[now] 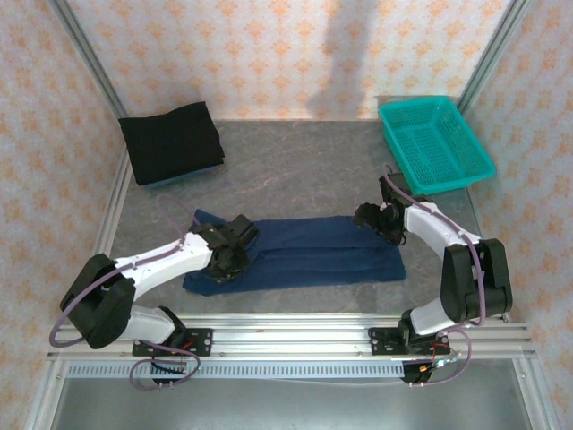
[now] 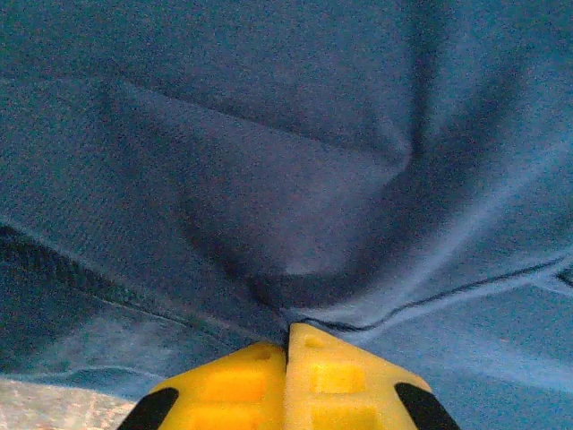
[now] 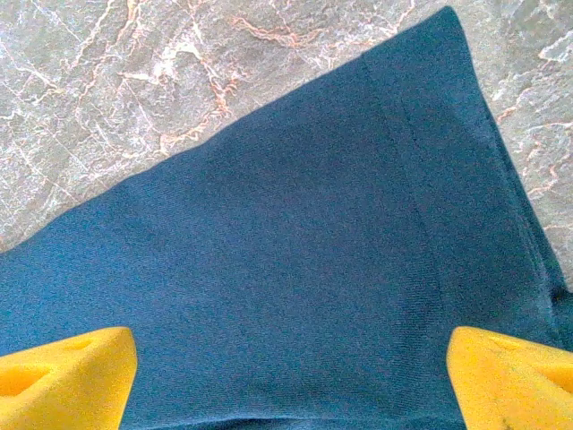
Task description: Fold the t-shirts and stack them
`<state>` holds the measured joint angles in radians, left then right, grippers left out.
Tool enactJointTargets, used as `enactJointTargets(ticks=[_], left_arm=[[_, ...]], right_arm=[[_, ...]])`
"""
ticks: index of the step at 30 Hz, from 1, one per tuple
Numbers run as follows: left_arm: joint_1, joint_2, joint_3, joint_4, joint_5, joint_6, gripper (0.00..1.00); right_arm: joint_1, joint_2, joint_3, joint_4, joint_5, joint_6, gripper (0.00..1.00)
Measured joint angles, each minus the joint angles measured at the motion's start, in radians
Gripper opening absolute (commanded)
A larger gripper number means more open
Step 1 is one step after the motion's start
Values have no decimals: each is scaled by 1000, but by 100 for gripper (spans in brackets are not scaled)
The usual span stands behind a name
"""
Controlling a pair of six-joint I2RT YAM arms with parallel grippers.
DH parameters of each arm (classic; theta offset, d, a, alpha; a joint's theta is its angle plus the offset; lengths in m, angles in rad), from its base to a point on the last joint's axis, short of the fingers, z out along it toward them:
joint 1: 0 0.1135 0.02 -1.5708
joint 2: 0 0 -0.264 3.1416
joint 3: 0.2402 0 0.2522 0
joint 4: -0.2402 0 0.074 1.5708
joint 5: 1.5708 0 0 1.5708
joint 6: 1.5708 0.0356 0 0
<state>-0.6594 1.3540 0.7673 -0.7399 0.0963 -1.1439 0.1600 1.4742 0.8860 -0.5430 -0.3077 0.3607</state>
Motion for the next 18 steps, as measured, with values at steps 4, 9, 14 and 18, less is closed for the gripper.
enactJointTargets(ticks=[4, 9, 14, 18], left_arm=[[-29, -23, 0, 19, 3, -42, 3], [-88, -23, -7, 46, 3, -105, 3], [-139, -21, -20, 75, -1, -167, 5], [-171, -7, -27, 76, -4, -200, 26]], right_arm=[[0, 0, 0, -3, 0, -15, 90], [0, 0, 0, -8, -7, -30, 89], [0, 0, 0, -13, -14, -45, 90], [0, 0, 0, -18, -23, -51, 89]])
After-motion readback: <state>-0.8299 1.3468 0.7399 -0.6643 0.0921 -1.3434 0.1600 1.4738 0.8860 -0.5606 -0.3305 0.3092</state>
